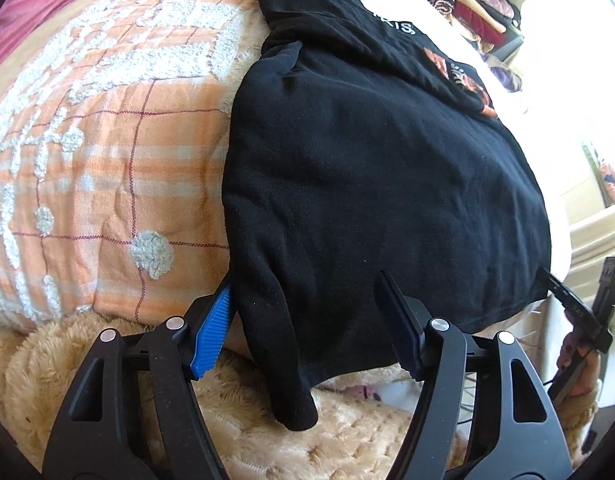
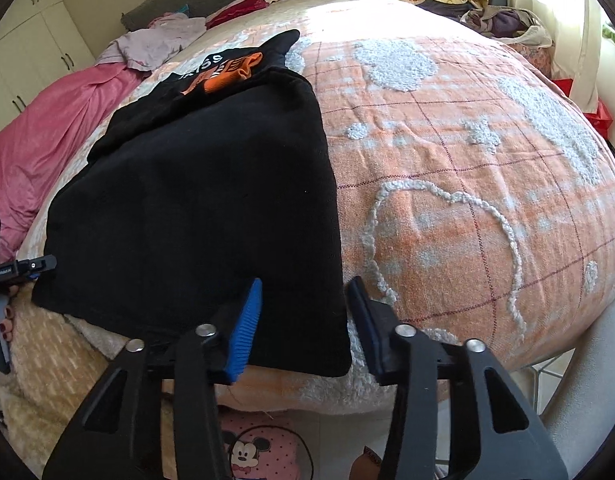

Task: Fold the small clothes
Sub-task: 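Close both grippers on the sweatshirt hem, then lift the hem with both grippers and fold it over toward the collar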

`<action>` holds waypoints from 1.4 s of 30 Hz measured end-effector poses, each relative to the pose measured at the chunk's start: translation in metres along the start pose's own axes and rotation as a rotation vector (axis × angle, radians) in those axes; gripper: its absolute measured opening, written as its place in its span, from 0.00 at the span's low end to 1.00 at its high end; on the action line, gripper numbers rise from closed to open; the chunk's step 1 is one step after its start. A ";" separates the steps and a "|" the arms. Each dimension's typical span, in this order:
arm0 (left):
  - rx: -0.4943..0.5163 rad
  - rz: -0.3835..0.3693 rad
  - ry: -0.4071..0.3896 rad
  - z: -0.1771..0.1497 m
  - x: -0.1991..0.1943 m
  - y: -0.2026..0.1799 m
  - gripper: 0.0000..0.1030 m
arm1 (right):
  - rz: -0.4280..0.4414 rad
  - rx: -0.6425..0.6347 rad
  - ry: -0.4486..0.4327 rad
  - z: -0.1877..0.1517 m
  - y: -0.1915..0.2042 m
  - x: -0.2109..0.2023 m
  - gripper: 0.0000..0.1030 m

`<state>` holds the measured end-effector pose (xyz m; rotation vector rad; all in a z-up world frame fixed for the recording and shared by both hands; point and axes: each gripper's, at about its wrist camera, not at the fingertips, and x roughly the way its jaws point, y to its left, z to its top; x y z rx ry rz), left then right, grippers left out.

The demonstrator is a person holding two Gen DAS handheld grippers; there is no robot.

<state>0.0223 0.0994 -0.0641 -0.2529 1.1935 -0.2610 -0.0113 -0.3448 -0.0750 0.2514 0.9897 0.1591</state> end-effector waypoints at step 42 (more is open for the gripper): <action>-0.123 -0.163 -0.319 0.057 -0.090 0.018 0.03 | 0.243 0.078 -0.416 0.080 0.016 -0.088 0.06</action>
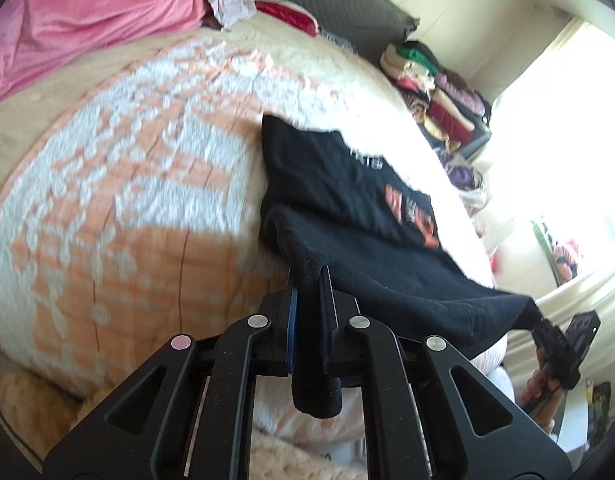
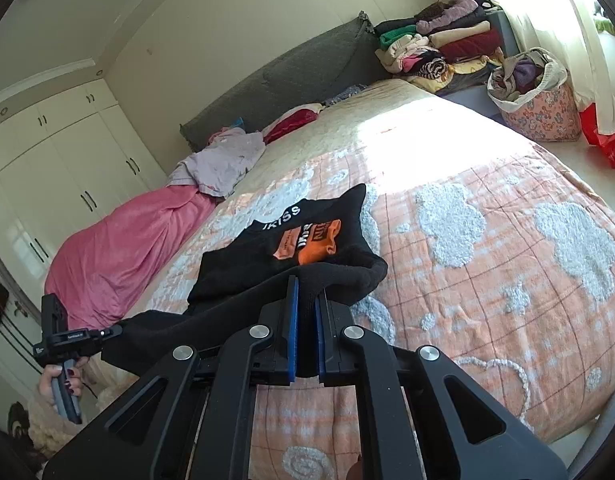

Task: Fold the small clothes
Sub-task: 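Lift the hem with both grippers and fold it over toward the collar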

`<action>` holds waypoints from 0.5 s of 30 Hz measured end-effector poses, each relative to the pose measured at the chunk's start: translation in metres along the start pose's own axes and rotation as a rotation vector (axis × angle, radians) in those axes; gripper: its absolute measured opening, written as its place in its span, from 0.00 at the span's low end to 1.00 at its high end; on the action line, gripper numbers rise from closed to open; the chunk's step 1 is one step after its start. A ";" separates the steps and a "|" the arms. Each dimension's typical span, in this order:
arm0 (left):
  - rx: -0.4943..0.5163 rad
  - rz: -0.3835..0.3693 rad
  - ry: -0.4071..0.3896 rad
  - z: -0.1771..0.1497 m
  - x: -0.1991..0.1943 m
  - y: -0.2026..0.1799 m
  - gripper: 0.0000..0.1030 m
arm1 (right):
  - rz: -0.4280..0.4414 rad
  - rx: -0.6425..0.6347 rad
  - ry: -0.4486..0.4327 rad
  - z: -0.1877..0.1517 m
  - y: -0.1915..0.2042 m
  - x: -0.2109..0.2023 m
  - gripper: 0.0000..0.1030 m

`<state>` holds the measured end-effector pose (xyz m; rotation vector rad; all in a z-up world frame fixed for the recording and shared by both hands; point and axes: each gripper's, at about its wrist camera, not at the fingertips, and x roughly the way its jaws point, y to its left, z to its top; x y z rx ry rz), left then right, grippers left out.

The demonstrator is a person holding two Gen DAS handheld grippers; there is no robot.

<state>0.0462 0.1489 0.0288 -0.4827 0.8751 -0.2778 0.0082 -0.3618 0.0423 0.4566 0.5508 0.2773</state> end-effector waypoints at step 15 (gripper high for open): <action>-0.009 0.005 -0.083 0.051 0.013 -0.012 0.03 | -0.032 -0.059 -0.056 0.042 0.012 0.026 0.06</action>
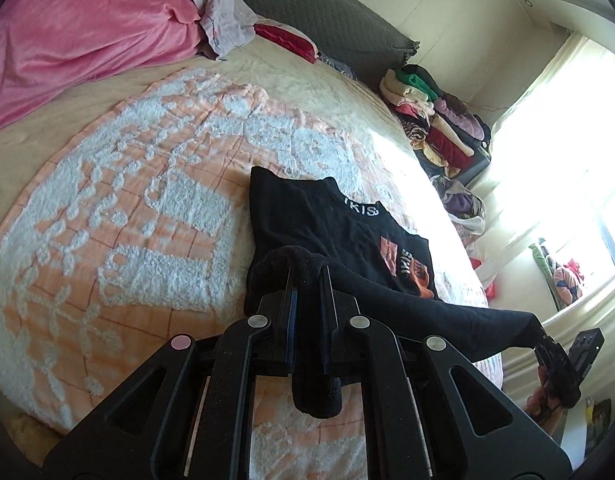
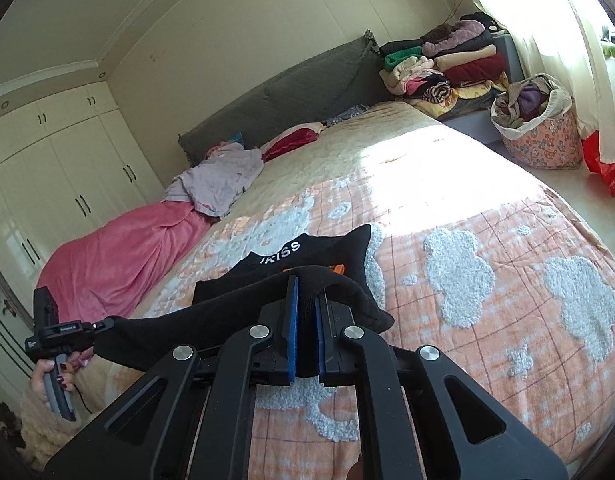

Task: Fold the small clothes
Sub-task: 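Lift the hem with both grippers and fold it over toward the collar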

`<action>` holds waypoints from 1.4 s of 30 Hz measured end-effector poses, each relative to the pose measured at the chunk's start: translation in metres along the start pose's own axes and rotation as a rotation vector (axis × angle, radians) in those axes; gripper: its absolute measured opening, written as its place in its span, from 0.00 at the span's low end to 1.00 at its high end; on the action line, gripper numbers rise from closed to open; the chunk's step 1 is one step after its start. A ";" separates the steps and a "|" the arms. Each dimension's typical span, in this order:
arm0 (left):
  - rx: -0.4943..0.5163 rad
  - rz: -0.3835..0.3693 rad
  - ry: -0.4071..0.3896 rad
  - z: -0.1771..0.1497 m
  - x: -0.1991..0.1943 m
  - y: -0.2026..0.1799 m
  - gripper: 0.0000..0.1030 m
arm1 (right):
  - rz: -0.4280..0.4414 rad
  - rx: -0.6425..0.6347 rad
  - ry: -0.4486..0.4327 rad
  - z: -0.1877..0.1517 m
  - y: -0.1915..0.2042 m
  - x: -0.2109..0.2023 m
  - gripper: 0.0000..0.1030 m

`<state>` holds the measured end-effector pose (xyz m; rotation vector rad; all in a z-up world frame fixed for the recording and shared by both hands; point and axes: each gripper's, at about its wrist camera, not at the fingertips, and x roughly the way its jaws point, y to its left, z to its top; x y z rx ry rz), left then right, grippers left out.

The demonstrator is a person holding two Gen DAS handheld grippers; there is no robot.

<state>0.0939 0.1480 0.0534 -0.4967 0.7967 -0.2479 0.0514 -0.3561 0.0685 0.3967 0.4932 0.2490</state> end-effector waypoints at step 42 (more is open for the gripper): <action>0.016 0.173 -0.025 0.052 0.125 0.011 0.09 | -0.166 0.027 0.119 0.046 -0.041 0.158 0.06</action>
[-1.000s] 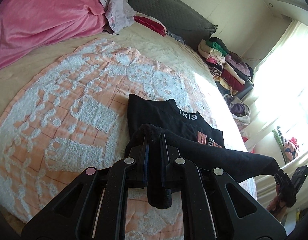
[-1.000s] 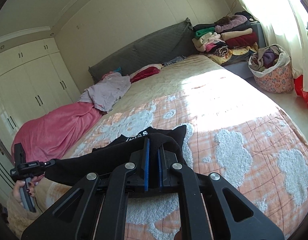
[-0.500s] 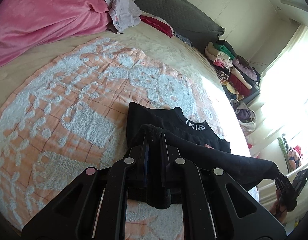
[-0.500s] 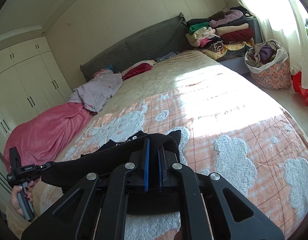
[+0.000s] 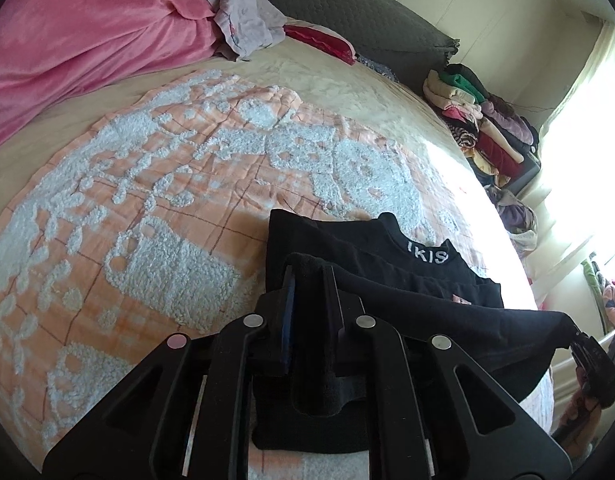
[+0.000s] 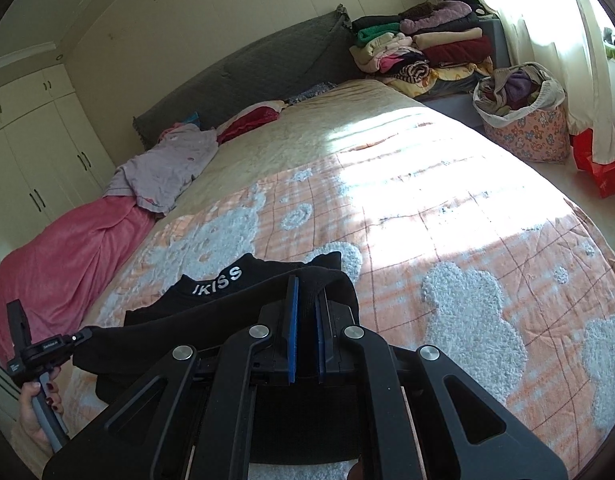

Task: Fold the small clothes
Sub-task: 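Lift the hem with both grippers and fold it over toward the collar, then open both grippers and press the folded shirt flat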

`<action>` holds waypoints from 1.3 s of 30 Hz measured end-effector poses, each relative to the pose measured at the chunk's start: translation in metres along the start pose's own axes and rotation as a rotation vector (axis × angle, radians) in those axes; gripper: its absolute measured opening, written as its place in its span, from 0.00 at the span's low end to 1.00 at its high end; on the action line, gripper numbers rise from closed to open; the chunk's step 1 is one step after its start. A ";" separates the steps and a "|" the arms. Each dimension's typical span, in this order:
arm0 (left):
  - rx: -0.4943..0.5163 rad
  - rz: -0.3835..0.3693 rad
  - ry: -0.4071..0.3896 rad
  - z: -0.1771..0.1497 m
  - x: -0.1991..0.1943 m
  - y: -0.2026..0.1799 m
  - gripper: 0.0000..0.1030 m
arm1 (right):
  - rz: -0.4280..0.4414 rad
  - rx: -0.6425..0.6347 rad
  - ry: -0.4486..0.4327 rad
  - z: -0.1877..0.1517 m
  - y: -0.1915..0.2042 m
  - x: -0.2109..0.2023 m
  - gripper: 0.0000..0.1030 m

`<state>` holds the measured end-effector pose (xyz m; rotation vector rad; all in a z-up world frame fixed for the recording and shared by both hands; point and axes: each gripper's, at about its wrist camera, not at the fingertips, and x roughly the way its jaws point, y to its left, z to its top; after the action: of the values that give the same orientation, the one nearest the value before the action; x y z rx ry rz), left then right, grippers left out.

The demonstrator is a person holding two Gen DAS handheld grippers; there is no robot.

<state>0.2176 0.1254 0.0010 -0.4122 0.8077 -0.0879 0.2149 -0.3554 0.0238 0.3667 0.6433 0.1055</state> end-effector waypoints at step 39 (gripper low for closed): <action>0.418 -0.089 0.057 -0.066 -0.010 -0.080 0.37 | -0.058 -0.222 0.117 -0.071 0.050 0.006 0.45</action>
<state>0.1695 0.0329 -0.0014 -0.0503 0.8030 -0.3463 0.1773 -0.2865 -0.0139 0.1281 0.7497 0.1422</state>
